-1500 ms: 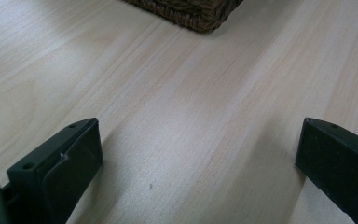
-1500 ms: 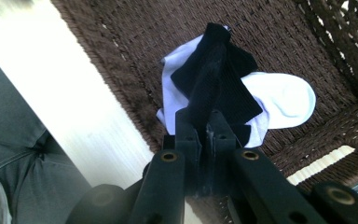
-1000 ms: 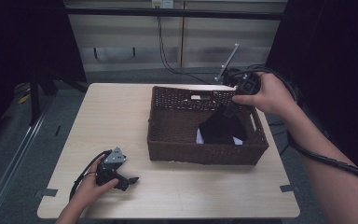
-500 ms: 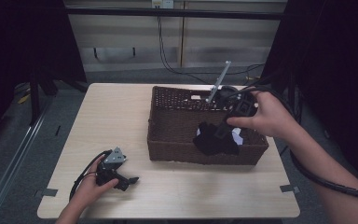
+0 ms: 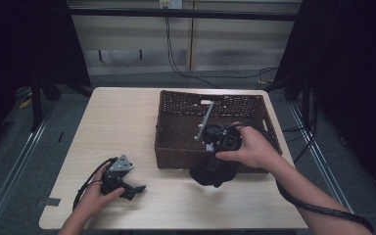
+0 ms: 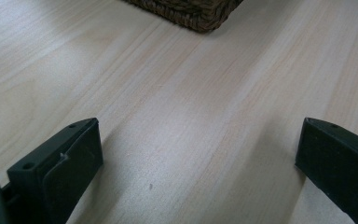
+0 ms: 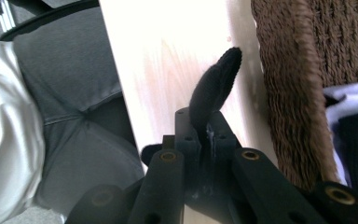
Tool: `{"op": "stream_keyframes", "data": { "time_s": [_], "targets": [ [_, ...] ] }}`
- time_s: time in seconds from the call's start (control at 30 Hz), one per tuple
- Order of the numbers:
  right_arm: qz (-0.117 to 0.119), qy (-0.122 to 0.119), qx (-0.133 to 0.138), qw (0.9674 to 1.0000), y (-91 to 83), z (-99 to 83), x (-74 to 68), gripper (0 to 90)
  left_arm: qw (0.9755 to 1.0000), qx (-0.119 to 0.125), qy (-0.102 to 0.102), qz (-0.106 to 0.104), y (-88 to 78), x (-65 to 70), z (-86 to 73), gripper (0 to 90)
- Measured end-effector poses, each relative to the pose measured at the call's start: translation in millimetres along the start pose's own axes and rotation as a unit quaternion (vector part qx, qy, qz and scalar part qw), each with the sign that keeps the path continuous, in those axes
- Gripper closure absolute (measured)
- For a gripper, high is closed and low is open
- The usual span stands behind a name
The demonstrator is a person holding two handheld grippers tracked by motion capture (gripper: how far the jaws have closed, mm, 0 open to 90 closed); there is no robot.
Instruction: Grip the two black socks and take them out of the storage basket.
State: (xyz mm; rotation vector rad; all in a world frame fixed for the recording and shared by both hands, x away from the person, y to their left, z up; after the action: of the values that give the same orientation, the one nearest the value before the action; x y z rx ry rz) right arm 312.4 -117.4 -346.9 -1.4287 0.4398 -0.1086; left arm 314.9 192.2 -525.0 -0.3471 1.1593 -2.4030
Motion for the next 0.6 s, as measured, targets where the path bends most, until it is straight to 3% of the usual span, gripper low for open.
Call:
{"op": "stream_keyframes", "data": {
  "time_s": [0.17, 0.3, 0.43, 0.6],
  "targets": [
    [-0.001, 0.004, -0.001, 1.0, 25.9, 5.7, 6.1, 85.5, 1.0, 0.001, 0.0, 0.0, 0.1, 0.0, 0.0, 0.0],
    [0.015, 0.003, -0.009, 0.9998, 48.4, 9.0, 6.7, 81.9, 1.0, 0.001, 0.0, 0.0, 0.1, 0.0, 0.0, 0.0],
    [0.02, 0.004, -0.014, 0.9997, 59.9, 12.1, 6.9, 74.5, 1.0, 0.0, 0.0, 0.0, 0.1, 0.0, 0.0, 0.0],
    [0.02, 0.01, -0.012, 0.9997, 56.6, 11.5, 6.9, 64.2, 1.0, -0.001, 0.001, 0.0, -0.2, -0.1, 0.0, 0.0]
  ]
}}
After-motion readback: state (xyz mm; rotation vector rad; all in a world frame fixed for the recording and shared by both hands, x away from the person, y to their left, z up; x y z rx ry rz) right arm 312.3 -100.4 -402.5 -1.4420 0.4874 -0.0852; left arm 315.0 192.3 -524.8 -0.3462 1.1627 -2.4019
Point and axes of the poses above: each handheld gripper's, and its own axes: y roughly forward along the jaws, z roughly out of its top, x roughly to its right, the point moved 2 cm from there along y, roughly forward along the jaws, and after that the axes turned 7 degrees about -x, right-handed, at the moved point
